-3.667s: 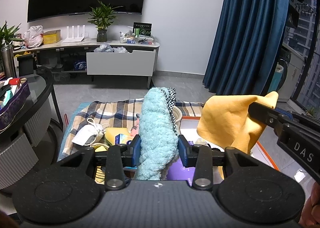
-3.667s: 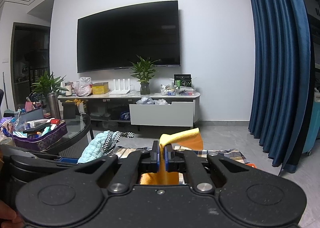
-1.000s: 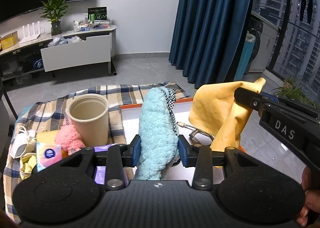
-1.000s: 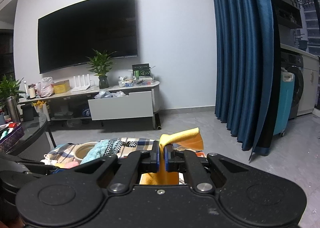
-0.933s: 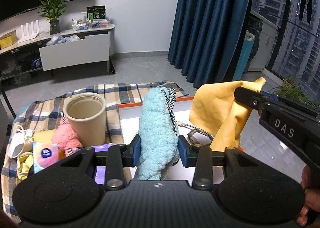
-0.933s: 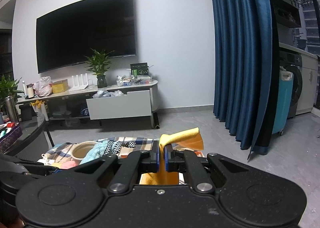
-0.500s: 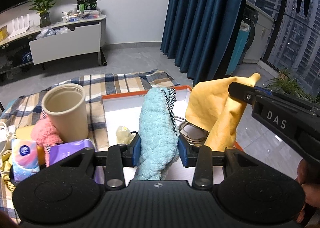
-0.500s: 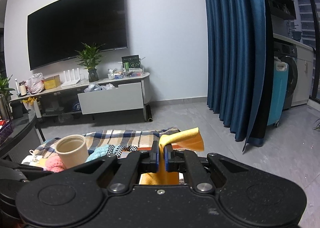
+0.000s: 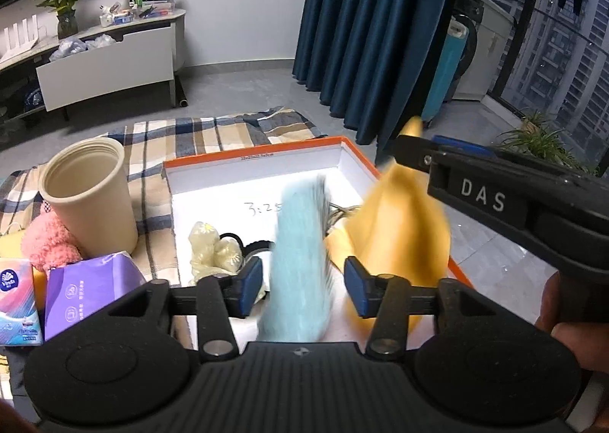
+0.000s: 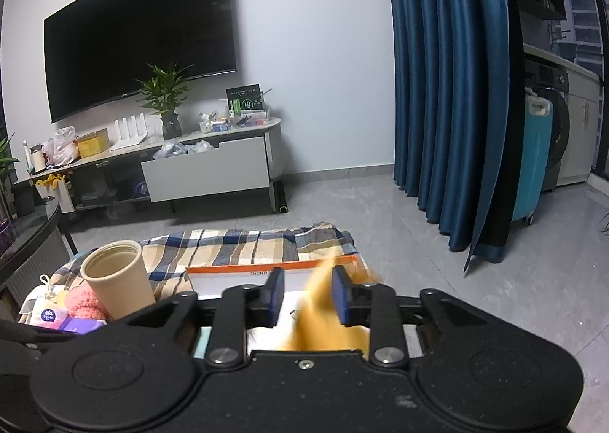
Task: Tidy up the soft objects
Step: 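Open the left tool dropping the blue cloth while the right tool releases the yellow cloth, then move both tools back over the pile of soft items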
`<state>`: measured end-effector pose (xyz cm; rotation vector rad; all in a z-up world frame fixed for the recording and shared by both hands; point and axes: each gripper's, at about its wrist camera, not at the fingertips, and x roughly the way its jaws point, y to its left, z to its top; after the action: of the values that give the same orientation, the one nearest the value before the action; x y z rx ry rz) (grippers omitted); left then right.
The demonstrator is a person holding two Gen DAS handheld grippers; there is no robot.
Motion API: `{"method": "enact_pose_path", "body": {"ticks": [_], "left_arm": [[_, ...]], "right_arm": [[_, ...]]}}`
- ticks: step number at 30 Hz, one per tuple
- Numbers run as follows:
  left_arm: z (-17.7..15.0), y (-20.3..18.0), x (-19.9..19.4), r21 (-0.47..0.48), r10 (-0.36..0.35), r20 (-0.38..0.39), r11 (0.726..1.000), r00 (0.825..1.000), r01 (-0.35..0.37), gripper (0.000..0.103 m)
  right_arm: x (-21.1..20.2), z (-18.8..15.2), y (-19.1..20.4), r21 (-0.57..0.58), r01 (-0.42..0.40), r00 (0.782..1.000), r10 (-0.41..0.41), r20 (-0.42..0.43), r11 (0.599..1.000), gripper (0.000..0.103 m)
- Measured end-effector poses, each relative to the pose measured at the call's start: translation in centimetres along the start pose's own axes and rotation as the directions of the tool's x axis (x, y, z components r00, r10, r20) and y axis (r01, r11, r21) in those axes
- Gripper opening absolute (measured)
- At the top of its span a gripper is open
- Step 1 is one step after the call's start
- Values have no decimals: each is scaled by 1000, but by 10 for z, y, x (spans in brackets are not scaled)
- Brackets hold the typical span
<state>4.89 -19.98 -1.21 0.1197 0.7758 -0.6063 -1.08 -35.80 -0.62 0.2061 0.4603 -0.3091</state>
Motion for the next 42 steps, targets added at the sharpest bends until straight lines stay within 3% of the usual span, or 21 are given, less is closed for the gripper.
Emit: {"method": "enact_pose_path", "body": {"ticks": [2, 10, 14, 21, 42], "left_arm": [[0, 2, -2, 1, 15, 0, 1000, 1000, -15, 67], [1, 6, -20, -12, 54, 29, 999, 998, -53, 71], [0, 9, -33, -24, 81, 49, 997, 996, -80, 77], [0, 20, -56, -53, 133, 83, 990, 988, -129, 82], [-20, 66, -99, -130, 244, 119, 965, 962, -229, 84]], "right_arm": [[0, -1, 0, -4, -11, 1000, 11, -14, 1000, 46], [-23, -2, 7, -6, -14, 1000, 14, 12, 1000, 52], [-39, 0, 15, -35, -6, 999, 7, 35, 999, 67], [-58, 0, 25, -11, -22, 998, 22, 50, 1000, 74], [-70, -3, 87, -52, -109, 992, 112, 54, 993, 75]]}}
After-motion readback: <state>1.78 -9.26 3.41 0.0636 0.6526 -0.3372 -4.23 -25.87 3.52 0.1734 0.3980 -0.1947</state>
